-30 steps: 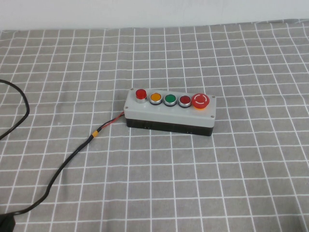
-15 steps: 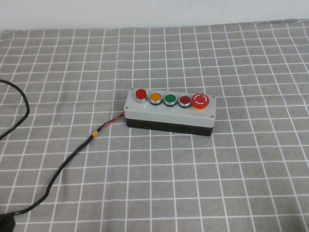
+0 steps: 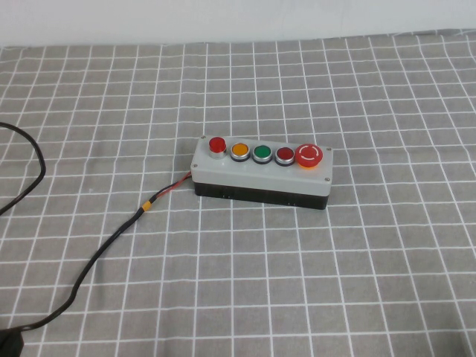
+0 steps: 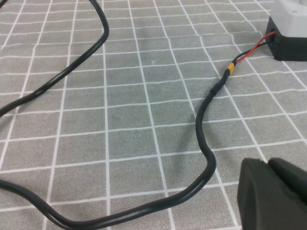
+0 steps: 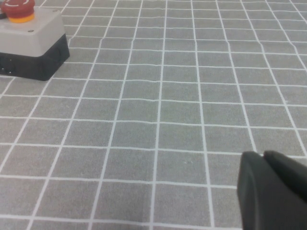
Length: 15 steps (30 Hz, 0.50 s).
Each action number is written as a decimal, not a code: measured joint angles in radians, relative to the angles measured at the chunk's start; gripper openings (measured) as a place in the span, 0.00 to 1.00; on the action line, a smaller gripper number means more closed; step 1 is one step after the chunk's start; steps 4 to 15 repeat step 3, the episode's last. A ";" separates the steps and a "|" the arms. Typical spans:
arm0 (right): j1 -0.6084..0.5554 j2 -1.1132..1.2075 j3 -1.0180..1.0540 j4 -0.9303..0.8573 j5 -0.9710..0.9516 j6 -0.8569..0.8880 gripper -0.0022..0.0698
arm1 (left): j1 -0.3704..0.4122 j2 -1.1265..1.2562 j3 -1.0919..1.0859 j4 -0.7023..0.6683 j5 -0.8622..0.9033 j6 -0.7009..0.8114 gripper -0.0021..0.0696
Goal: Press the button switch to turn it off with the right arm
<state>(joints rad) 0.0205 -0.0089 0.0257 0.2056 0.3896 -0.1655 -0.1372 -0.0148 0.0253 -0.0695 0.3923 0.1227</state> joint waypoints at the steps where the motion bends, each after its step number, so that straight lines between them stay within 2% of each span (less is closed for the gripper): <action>1: 0.000 0.000 0.000 0.000 0.000 0.000 0.01 | 0.000 0.000 0.000 0.000 0.000 0.000 0.02; 15: 0.000 0.000 0.000 0.000 0.000 0.000 0.01 | 0.000 0.000 0.000 0.000 0.000 0.000 0.02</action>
